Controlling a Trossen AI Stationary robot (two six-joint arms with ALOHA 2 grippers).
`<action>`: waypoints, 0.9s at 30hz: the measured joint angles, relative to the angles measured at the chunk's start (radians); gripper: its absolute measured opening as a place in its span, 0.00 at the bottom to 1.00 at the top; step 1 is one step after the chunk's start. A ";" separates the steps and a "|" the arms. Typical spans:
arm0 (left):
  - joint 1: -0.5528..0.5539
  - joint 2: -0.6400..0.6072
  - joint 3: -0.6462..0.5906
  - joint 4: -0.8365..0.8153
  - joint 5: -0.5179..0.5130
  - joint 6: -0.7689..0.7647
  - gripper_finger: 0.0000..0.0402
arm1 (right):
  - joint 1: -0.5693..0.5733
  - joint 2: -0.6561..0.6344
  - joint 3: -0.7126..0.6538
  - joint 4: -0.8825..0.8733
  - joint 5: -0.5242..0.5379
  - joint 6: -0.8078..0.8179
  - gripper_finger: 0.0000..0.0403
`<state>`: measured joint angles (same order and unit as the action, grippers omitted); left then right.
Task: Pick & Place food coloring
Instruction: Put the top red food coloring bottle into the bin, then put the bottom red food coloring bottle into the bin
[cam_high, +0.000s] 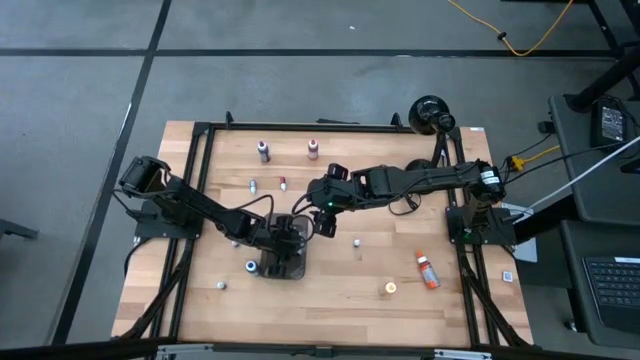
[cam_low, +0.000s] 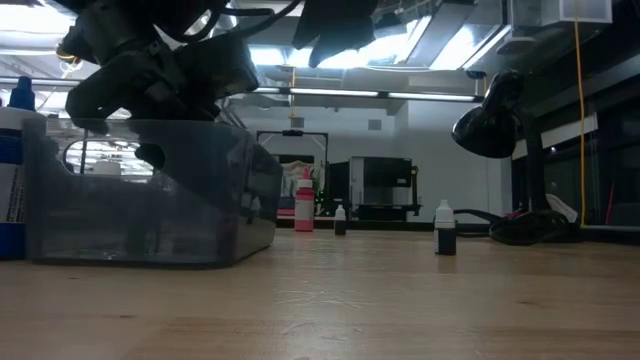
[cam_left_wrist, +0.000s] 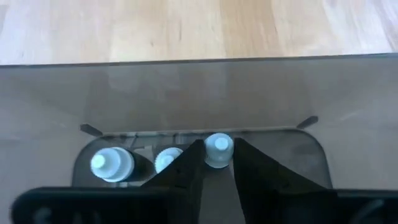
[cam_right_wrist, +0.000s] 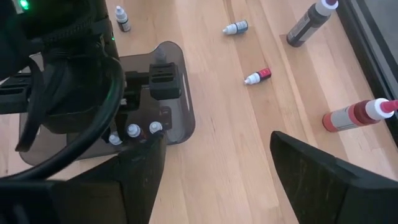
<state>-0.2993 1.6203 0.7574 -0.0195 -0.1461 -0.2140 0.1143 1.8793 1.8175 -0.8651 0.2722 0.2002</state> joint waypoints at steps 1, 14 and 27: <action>0.001 0.000 0.000 -0.002 0.012 0.000 0.23 | 0.000 0.000 0.000 -0.002 0.000 0.000 0.72; 0.000 -0.111 -0.001 -0.074 -0.008 -0.011 0.34 | 0.000 0.000 0.000 -0.005 -0.002 -0.010 0.72; 0.003 -0.383 -0.001 -0.179 -0.117 -0.086 0.34 | 0.000 -0.143 -0.053 -0.089 0.075 0.054 0.72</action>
<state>-0.2967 1.2375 0.7563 -0.1980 -0.2628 -0.2998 0.1143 1.7364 1.7647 -0.9539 0.3471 0.2539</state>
